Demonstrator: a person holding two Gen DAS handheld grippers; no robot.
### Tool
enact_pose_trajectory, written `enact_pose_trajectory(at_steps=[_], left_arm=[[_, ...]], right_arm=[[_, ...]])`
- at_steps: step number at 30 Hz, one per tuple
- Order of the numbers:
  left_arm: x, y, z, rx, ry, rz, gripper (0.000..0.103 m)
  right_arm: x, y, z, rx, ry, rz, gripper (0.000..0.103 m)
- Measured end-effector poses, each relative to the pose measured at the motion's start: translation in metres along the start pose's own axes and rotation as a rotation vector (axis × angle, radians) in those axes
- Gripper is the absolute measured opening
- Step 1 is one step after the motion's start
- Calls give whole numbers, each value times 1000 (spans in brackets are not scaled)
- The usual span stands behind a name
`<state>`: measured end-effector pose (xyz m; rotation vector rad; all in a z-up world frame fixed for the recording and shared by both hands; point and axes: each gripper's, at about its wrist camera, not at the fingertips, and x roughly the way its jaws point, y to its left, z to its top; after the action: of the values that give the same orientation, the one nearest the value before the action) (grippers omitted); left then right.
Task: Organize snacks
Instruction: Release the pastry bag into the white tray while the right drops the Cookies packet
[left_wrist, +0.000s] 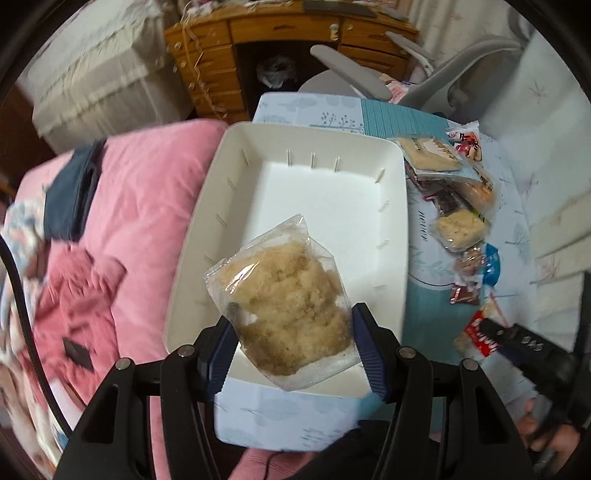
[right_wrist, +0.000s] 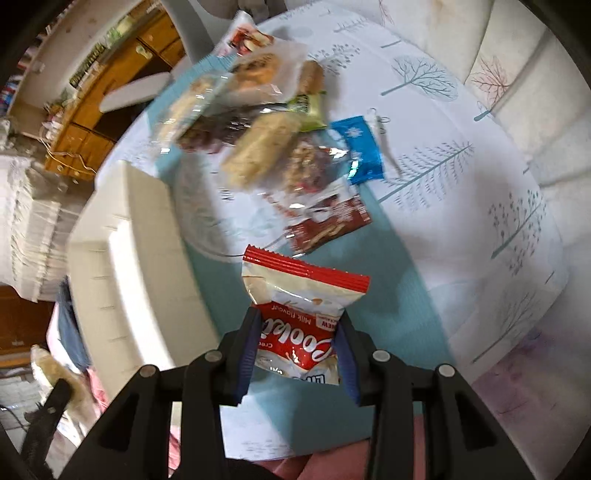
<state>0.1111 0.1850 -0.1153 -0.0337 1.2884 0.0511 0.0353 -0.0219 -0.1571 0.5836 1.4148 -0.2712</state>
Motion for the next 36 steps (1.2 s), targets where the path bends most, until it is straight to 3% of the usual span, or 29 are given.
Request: enact_pose_trajectory(at_steps=[7,14,23,26,29,30,36], left_arm=[[4,29,0,119,-112,6,59],[23,61,1,129,-137,-41,59],[30,84,-7,113,-161,-110,59],[31,86,-12,120,-156,-80,66],[25,85,-16,125,-181,-91,76],[23,84,-17,127,-190,-93,78],[20,66,-24,167,-186,-68,80]], right_arm=[[-15,28,-28,-13,-76,100,40],[-16,62,-45,-66,-114,194,40],[-17,102,-66,-221,-91,313,40],[-17,113,-71,-276,-100,346,43],[-22,120,-77,-325,-138,333,61],[-24,121,-80,-339,-152,335,63],[-34,114,-86,-376,-209,325,63]])
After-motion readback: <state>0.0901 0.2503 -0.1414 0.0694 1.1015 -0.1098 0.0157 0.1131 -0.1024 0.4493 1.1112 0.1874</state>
